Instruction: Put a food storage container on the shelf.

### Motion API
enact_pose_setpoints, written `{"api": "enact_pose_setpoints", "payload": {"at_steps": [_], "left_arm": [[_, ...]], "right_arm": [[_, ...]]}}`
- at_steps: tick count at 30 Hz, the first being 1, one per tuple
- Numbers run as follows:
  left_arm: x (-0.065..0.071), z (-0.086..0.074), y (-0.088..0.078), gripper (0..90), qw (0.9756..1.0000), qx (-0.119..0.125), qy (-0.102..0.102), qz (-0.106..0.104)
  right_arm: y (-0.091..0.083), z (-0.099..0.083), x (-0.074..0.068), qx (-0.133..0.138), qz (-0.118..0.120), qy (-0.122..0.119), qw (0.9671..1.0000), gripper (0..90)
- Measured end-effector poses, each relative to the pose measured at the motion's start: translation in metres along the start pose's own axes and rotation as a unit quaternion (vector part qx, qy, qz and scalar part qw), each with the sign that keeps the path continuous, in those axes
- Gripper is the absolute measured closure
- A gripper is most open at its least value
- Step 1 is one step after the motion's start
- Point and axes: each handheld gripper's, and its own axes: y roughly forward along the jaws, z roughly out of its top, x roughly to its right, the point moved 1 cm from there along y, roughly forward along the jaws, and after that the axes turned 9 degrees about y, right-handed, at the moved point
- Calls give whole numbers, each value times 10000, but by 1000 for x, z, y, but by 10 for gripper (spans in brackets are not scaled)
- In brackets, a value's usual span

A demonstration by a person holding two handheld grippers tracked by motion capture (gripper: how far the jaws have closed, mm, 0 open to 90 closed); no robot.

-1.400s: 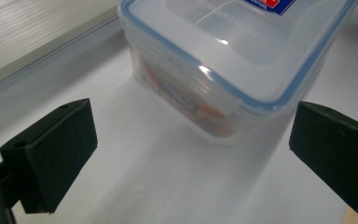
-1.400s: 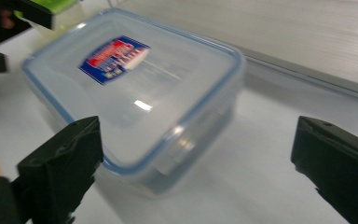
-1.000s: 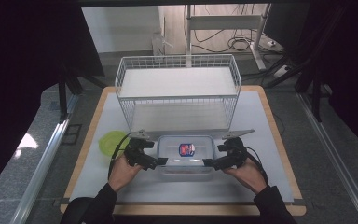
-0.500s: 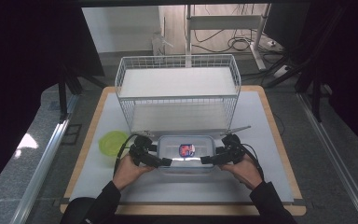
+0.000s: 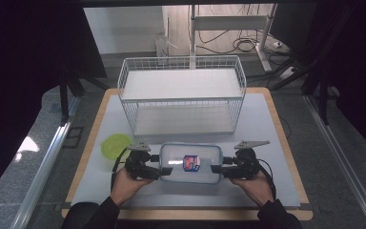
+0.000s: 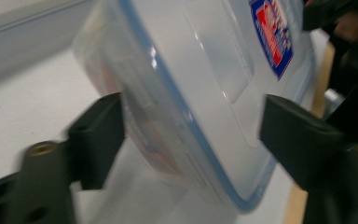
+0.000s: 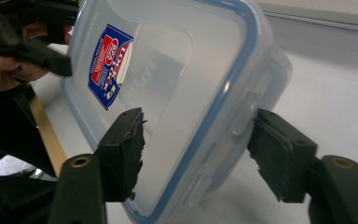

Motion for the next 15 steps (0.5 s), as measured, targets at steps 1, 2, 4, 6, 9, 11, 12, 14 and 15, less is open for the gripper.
{"api": "enact_pose_setpoints", "payload": {"at_steps": [1,2,4,6,9,11,12,14,15], "left_arm": [[0,-1,-1,349,10000,37,-30,-30],[0,-2,-1,362,10000,63,-44,-32],[2,-3,-2,376,9999,93,-64,-20],[2,-5,-5,395,9999,132,-78,-42],[2,-9,-9,446,9996,202,-146,-128],[3,-10,-10,461,9996,210,-152,-130],[4,-10,-10,463,9996,209,-157,-119],[4,-10,-10,464,9996,211,-177,-112],[5,-10,-10,464,9995,226,-212,-93]], "right_arm": [[-1,-2,0,-1,32,26,10000,406],[-2,-3,2,-16,88,57,9999,410],[-2,-7,4,-94,204,163,9996,407],[-1,-9,5,-111,290,227,9993,406],[-1,-11,8,-114,412,334,9985,424],[-2,-10,11,-91,533,490,9973,443],[-2,-10,12,-94,557,553,9969,455],[-4,-10,11,-85,541,573,9969,478],[-4,-10,10,-79,525,632,9966,480]]}}
